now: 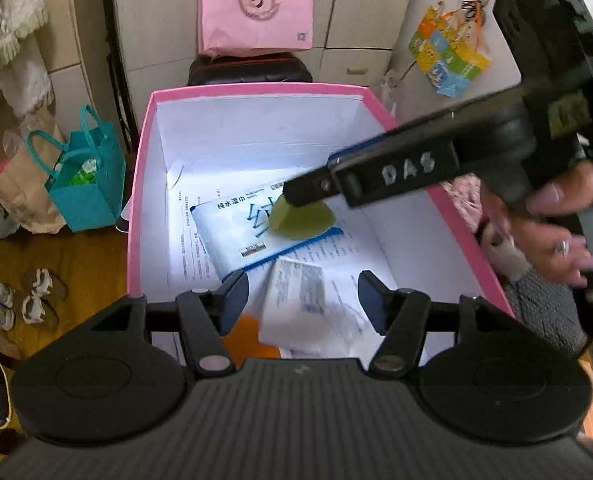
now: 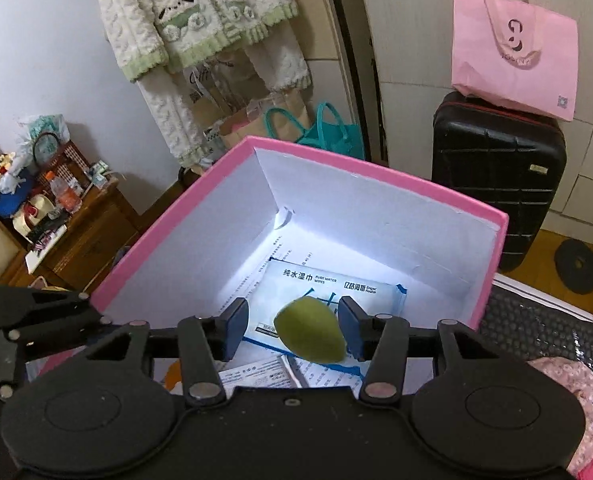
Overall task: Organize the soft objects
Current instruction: 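Open both tools to drop the packet and sponge into the box, then move both tools back to the white plush with brown ears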
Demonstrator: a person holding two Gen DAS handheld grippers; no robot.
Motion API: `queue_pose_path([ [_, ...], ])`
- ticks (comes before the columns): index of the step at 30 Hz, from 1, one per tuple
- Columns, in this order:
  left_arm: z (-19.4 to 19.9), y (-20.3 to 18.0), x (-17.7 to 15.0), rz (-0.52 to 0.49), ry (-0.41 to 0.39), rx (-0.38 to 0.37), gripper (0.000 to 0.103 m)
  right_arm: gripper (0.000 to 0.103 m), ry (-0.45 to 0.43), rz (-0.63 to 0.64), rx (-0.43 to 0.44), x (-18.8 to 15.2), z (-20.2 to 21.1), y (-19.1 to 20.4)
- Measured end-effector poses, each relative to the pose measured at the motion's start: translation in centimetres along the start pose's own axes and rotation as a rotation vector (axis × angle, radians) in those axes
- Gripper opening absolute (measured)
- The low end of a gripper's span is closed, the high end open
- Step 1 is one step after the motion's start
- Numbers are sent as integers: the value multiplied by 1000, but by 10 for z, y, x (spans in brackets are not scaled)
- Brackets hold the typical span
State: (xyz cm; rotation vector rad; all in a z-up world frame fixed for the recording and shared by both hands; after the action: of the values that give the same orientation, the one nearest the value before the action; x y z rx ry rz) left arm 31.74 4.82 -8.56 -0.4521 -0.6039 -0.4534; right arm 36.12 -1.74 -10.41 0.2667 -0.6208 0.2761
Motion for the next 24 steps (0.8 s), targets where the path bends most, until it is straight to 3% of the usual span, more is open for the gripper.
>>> queue_pose_path([
  [8,50,-34,-2,-69,-49,22,60,61,-89,27,-31,-13,81,-7],
  [16,84,-94,-6,-112,-77,-48,63,61,-153,43,-54,-57,171,-27],
  [24,103,-157,-19,-176,-110,-117,67,61,-233,73,-96,-111,228,-45],
])
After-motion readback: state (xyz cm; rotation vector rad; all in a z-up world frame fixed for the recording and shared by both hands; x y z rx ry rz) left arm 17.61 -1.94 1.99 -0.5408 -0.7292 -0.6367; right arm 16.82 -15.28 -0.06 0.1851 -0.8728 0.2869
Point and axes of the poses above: each gripper's, at about its wrist camera, not at the fingertips, and z roughly against the way its jaws point, y to its left, x to its top, the point moved 9 cm from there along -z, roughly the way its jaws point, and after that the axes turned 9 degrees about -x, right-handed, at the moved point
